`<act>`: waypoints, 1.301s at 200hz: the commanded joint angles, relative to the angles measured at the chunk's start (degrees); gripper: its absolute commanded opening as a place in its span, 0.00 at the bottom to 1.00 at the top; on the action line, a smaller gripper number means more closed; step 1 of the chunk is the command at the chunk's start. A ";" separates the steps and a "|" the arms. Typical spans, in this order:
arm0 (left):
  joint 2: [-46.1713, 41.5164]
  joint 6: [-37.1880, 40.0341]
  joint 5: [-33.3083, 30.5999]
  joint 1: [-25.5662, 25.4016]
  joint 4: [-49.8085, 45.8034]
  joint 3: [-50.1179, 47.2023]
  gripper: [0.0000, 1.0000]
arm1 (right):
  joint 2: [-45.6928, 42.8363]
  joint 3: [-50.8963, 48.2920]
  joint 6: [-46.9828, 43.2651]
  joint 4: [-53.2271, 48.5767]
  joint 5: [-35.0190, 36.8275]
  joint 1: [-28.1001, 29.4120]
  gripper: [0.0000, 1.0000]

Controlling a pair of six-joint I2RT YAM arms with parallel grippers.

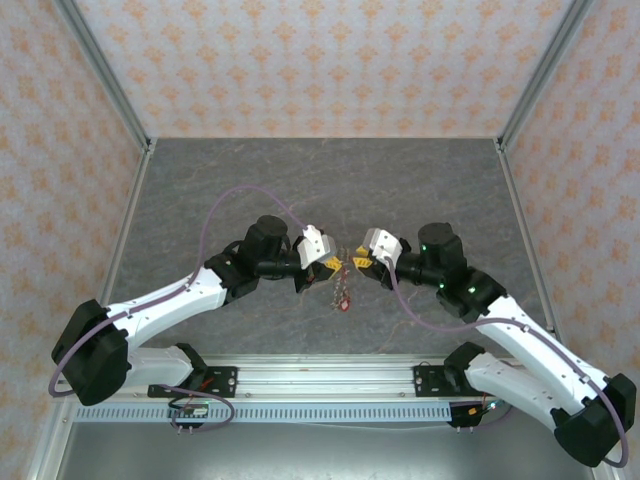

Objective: Put the keys on the keyring

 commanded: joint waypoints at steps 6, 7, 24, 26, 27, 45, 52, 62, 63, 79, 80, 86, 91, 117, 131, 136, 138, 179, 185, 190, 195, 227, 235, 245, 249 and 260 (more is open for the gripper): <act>-3.06 1.20 -0.54 -0.54 0.73 2.75 0.00 | 3.02 1.81 -2.08 -2.28 -7.67 0.09 0.22; -3.05 1.18 -0.53 -0.54 0.72 2.78 0.00 | 3.14 1.82 -2.06 -2.22 -7.77 0.09 0.22; -3.35 1.38 -0.34 -0.61 0.13 2.87 0.00 | 4.82 2.15 -1.96 -1.29 -9.36 0.09 0.21; -3.38 1.34 -0.34 -0.60 0.02 2.92 0.00 | 4.94 2.20 -1.95 -1.24 -9.48 0.18 0.21; -3.38 1.34 -0.34 -0.56 -0.03 2.91 0.00 | 5.02 2.19 -1.99 -1.22 -9.56 0.13 0.21; -3.67 1.51 -0.18 -0.54 -0.19 2.82 0.00 | 5.97 2.02 -2.25 -0.37 -9.73 0.13 0.21; -3.70 1.49 -0.11 -0.52 -0.19 2.77 0.00 | 6.30 1.81 -2.30 0.06 -9.44 0.16 0.20; -3.62 1.43 0.13 -0.55 -0.16 2.75 0.00 | 6.67 1.44 -2.09 1.41 -8.84 0.16 0.19; -3.59 1.42 0.20 -0.59 -0.16 2.79 0.00 | 6.72 1.42 -2.02 1.60 -8.84 0.17 0.19; -3.40 1.42 0.93 -0.62 -0.18 2.92 0.00 | 7.29 1.13 -1.58 3.12 -8.97 0.17 0.18; -3.35 1.42 0.99 -0.62 -0.17 2.91 0.00 | 7.29 1.13 -1.50 3.20 -8.99 0.17 0.18; -3.23 1.42 1.30 -0.62 -0.16 2.99 0.00 | 7.51 1.13 -1.22 3.65 -9.24 0.18 0.17; -3.14 1.43 1.48 -0.58 -0.27 3.00 0.00 | 7.64 1.02 -1.09 4.15 -9.51 0.20 0.17; -2.82 1.51 1.86 -0.62 -0.56 3.26 0.00 | 8.26 1.04 -0.87 4.64 -10.25 0.20 0.10; -2.90 1.57 1.94 -0.62 -0.42 3.28 0.00 | 8.52 1.04 -1.20 4.20 -10.16 0.15 0.07; -2.87 1.61 1.94 -0.61 -0.37 3.26 0.00 | 8.66 1.04 -1.39 3.89 -10.12 0.20 0.05; -2.88 1.64 1.94 -0.57 -0.41 3.28 0.00 | 8.69 1.04 -1.48 3.81 -10.11 0.18 0.05; -2.55 3.63 0.51 -0.70 -4.08 4.36 0.11 | 8.62 2.34 -2.24 1.48 -10.52 0.24 0.00; -2.33 4.00 -0.24 -0.76 -5.16 4.76 0.14 | 8.70 2.89 -2.72 0.64 -10.45 0.19 0.00; -2.11 4.40 -0.91 -0.94 -6.29 5.24 0.16 | 8.77 3.33 -3.16 -0.19 -10.39 0.18 0.00; -1.69 4.94 -1.33 -1.10 -7.93 5.94 0.16 | 8.88 3.81 -3.74 -1.20 -10.27 0.20 0.00; 0.57 9.16 -3.59 -2.54 -15.90 9.65 0.16 | 10.00 6.69 -6.91 -6.97 -8.38 0.86 0.00; 0.62 9.94 -3.80 -2.81 -16.44 9.77 0.15 | 10.03 7.08 -7.30 -7.58 -8.20 0.97 0.00; 0.73 10.56 -4.44 -2.99 -16.84 9.84 0.15 | 9.82 7.13 -7.31 -7.26 -8.14 1.10 0.00; 0.71 10.63 -4.82 -2.99 -16.94 9.85 0.15 | 9.70 7.07 -7.23 -6.84 -8.27 1.14 0.00; 0.47 10.73 -5.72 -2.99 -16.96 9.61 0.16 | 9.50 6.87 -6.97 -6.24 -8.07 1.19 0.00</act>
